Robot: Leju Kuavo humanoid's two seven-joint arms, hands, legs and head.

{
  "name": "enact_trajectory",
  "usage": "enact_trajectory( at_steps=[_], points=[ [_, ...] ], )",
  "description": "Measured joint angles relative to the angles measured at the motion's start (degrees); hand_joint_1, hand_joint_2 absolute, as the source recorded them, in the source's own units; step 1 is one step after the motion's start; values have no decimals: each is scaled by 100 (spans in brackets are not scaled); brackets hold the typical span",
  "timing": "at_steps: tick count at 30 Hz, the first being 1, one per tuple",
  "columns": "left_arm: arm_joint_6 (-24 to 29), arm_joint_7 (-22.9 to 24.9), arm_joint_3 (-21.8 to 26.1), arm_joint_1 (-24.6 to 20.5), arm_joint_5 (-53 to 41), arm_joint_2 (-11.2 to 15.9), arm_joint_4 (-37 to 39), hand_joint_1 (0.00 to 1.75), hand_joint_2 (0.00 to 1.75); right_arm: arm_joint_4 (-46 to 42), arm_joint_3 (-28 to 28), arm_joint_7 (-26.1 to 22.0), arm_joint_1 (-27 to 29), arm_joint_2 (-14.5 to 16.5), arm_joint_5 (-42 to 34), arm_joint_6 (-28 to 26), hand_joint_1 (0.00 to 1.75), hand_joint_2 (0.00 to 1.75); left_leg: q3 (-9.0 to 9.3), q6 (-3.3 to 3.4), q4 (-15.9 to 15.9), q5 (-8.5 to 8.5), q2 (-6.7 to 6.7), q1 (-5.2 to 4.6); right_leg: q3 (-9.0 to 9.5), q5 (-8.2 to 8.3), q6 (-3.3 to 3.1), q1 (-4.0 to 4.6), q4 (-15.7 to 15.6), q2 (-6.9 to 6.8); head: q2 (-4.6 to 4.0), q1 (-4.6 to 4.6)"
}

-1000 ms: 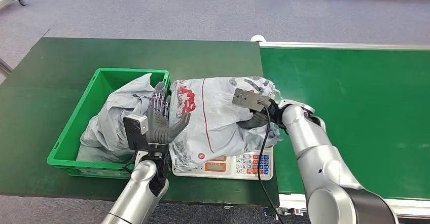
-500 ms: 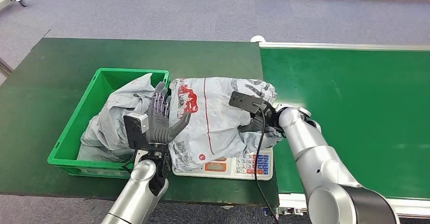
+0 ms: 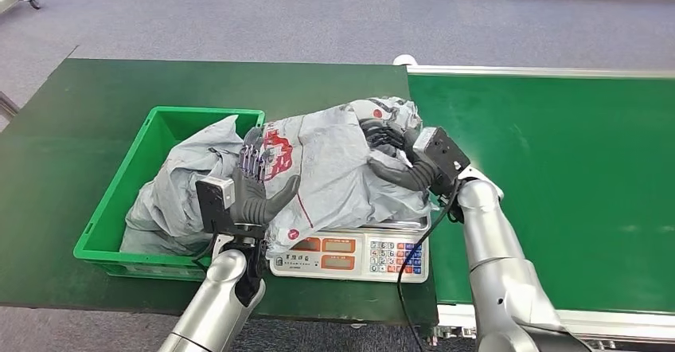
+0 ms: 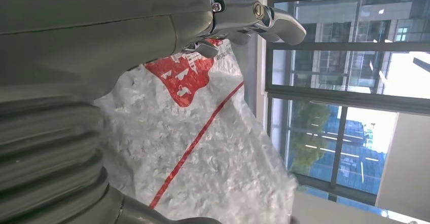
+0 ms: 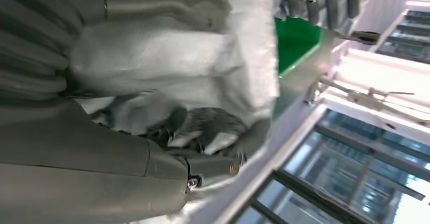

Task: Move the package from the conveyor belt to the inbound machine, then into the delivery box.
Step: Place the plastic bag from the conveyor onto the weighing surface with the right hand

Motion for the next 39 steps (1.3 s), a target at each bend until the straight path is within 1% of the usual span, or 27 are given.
enact_trajectory(
  at_steps=[3,5,8,10,13,16,20,22,24,25,26,28,30,31,35,37,39],
  points=[
    [20,-3,1,8,-7,3,-1,0,175,-511,170,-2,208,-2,-254,0,0,0,-1,0,0,0,2,0,-2,0,0,0,0,0,0,0],
    [65,-7,1,14,-33,3,-3,0,175,-806,321,-2,326,-18,-551,0,0,0,-1,0,0,0,5,0,-4,0,0,0,0,2,0,0],
    [139,-22,8,67,-74,9,-53,0,175,-1107,536,-2,487,-106,-1043,-1,0,0,-2,0,0,0,4,0,-4,0,0,0,0,1,0,1],
    [164,-25,14,116,-84,20,-96,0,175,-1234,650,-2,581,-183,-1188,0,0,0,-3,0,0,0,5,0,-5,0,0,0,0,1,0,1],
    [181,-26,17,157,-87,33,-141,0,175,-1346,745,-1,677,-256,-1160,0,0,0,-4,0,0,0,5,0,-6,0,0,-1,0,2,0,0],
    [217,-28,31,220,-101,47,-217,0,175,-1385,797,130,752,-316,-836,0,0,0,-5,0,0,0,5,0,-6,0,0,0,0,1,0,0],
    [285,-32,81,367,-128,83,-394,0,175,-1348,955,606,827,-474,-300,0,0,175,-7,0,0,0,3,0,-7,0,0,0,0,1,0,0],
    [302,-28,109,437,-137,105,-481,0,175,-1312,1052,837,828,-551,-156,0,0,175,-7,-1,-1,0,4,0,-7,0,0,0,0,1,0,-1],
    [332,-16,147,524,-161,122,-596,0,175,-1278,1220,1243,842,-661,116,0,0,175,-5,-1,0,0,2,0,-7,-1,0,1,0,1,0,0],
    [345,-2,171,580,-180,129,-670,0,175,-1305,1297,1356,891,-720,268,0,0,175,-5,0,0,0,-1,0,-7,-2,-1,1,0,0,0,0],
    [354,12,198,644,-210,138,-750,0,175,-1397,1326,1314,990,-763,381,0,0,175,-5,0,0,-1,-4,0,-7,-2,-2,1,0,-2,0,1],
    [337,47,241,773,-286,158,-901,0,175,-1746,1209,792,1304,-795,368,0,0,175,-7,0,0,-3,-10,0,-7,-6,-3,1,0,-5,0,1],
    [256,104,256,859,-343,173,-1015,0,175,-2257,978,252,1705,-791,67,0,0,175,-8,1,0,-7,-14,0,-6,-12,-1,1,-1,-10,0,0],
    [189,140,257,888,-356,177,-1058,0,175,-2582,860,110,1924,-788,-145,0,0,175,-9,3,0,-9,-17,0,-5,-16,0,0,-1,-14,0,0],
    [-84,174,258,977,-412,189,-1197,0,175,-3947,443,1,2728,-780,-1168,-1,0,175,-10,4,0,-20,-15,0,-5,-23,1,-1,-1,-18,0,1],
    [-144,109,250,1000,-534,189,-1278,0,175,-4488,271,-11,2974,-778,-1575,-1,0,175,-8,4,0,-23,-7,-1,-7,-24,1,-1,-1,-10,0,1],
    [-129,52,216,1007,-727,189,-1360,0,175,-4928,139,-13,3136,-766,-1777,0,0,175,-6,5,0,-24,-1,-2,-7,-24,1,-2,-2,-5,0,1]
  ],
)
